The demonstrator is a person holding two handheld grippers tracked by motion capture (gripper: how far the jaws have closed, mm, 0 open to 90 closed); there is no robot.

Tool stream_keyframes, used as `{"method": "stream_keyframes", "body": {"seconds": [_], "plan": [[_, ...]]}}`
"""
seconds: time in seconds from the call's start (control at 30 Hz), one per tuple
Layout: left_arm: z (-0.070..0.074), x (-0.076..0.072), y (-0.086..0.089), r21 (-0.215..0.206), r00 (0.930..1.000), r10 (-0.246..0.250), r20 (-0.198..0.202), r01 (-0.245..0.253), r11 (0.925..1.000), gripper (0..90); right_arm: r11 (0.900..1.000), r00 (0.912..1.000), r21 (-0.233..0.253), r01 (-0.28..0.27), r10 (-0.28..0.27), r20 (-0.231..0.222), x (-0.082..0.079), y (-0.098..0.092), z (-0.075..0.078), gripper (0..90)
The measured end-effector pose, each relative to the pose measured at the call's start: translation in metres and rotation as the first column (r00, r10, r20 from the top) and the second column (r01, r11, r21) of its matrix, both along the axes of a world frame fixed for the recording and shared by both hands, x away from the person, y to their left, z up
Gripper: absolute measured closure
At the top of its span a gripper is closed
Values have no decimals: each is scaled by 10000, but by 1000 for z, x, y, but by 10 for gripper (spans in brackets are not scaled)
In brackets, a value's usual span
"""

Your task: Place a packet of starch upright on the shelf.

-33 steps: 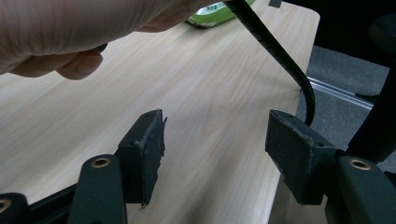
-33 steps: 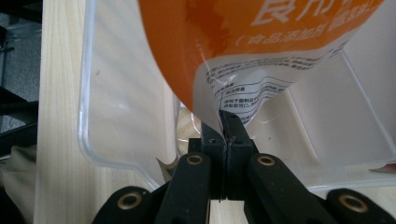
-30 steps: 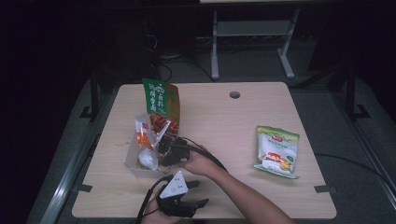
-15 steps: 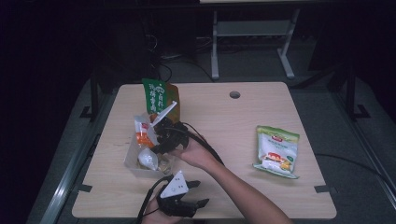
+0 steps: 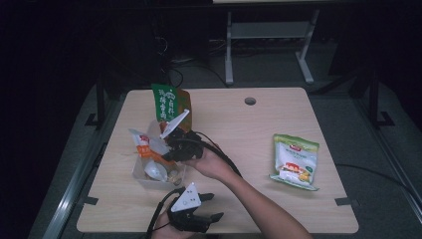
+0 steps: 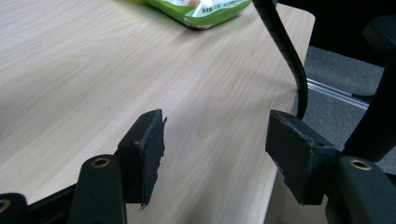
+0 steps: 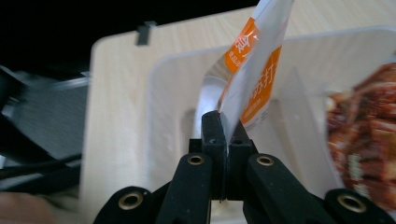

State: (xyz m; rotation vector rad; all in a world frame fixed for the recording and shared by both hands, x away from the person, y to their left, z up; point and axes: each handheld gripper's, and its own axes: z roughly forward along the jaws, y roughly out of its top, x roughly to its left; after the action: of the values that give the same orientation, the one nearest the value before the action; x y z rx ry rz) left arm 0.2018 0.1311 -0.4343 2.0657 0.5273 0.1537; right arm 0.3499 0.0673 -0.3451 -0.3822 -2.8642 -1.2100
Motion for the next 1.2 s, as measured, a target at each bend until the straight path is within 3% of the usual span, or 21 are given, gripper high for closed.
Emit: {"method": "stream_keyframes", "body": {"seconds": [0.07,0.23,0.43,0.47,0.63,0.77,0.9,1.2], "plan": [[0,0,0,-4,10000,-23,8,23,10000,368,9994,9992,348,19,-5,-394,0,-3,0,897],[0,-1,-1,0,10000,-67,13,67,10000,367,9996,9996,-47,265,-265,102,-2,-5,-9,898],[-1,-1,-3,69,9999,-122,-59,123,9999,367,9988,9978,23,491,-489,-437,5,-14,-17,894],[-1,-1,-3,60,9999,-136,-50,136,9999,367,9987,9981,-21,512,-512,-336,5,-15,-17,889],[-2,0,-3,75,9999,-133,-96,134,9999,367,9983,9984,-369,453,-464,-308,5,-12,-20,732],[-2,-1,-3,56,9999,-128,-111,129,9999,366,9980,9980,-217,590,-594,-217,4,-13,-16,659],[-2,-1,-3,55,9998,-158,-128,159,9999,366,9965,9957,-251,803,-814,-450,6,-19,-15,553],[-4,-1,-6,154,9999,-128,-78,129,9998,353,9932,9917,154,1157,-1147,-577,4,-55,-9,451]]}}
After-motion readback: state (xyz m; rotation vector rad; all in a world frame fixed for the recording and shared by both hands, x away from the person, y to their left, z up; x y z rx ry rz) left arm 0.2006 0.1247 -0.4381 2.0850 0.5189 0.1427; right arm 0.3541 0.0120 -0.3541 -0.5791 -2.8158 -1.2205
